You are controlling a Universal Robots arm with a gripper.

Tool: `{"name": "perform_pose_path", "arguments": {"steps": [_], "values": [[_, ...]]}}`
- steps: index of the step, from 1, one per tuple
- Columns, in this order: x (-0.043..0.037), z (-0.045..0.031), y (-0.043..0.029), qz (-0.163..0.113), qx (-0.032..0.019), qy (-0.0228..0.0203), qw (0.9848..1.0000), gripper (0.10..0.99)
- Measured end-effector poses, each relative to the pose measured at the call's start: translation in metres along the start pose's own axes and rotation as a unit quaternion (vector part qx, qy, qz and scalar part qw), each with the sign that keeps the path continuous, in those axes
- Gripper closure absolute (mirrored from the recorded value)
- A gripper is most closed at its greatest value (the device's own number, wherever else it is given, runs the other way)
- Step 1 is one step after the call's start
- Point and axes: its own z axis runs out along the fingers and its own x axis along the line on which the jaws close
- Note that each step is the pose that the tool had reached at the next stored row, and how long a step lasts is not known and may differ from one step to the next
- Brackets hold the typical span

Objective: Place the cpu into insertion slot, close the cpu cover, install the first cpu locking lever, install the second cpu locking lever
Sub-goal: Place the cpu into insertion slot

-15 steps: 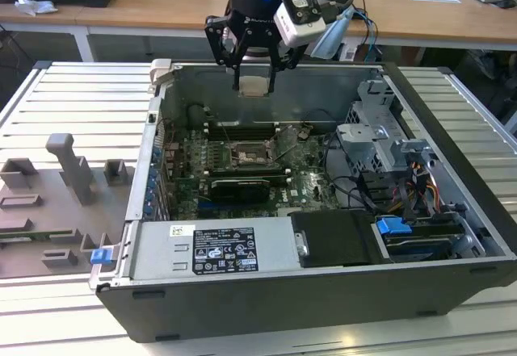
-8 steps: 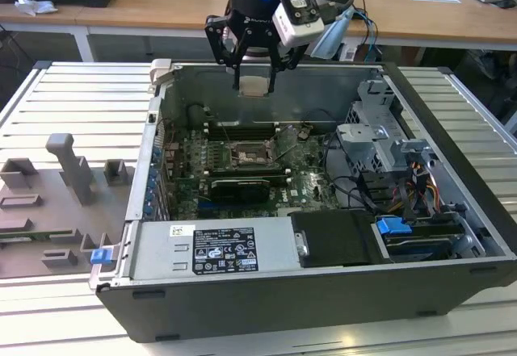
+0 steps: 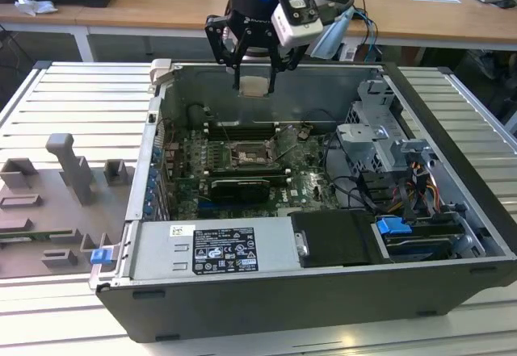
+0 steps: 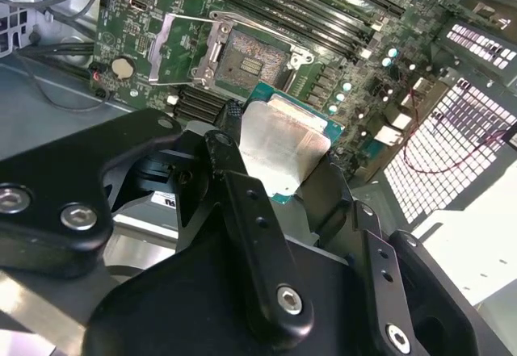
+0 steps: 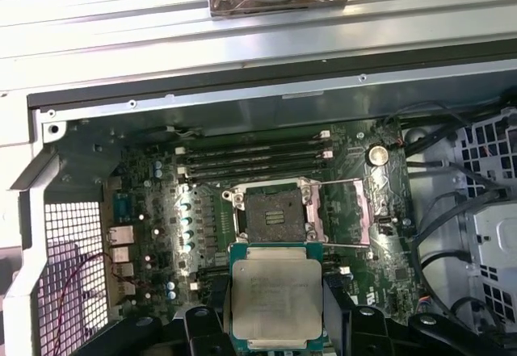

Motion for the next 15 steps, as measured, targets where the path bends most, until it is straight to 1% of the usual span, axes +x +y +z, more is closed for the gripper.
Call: {"name": "perform_pose_path", "arguments": {"steps": [15], "values": [[0.0, 0.0006, 0.0, 0.023, -0.0005, -0.002, 0.9997, 0.545]]}}
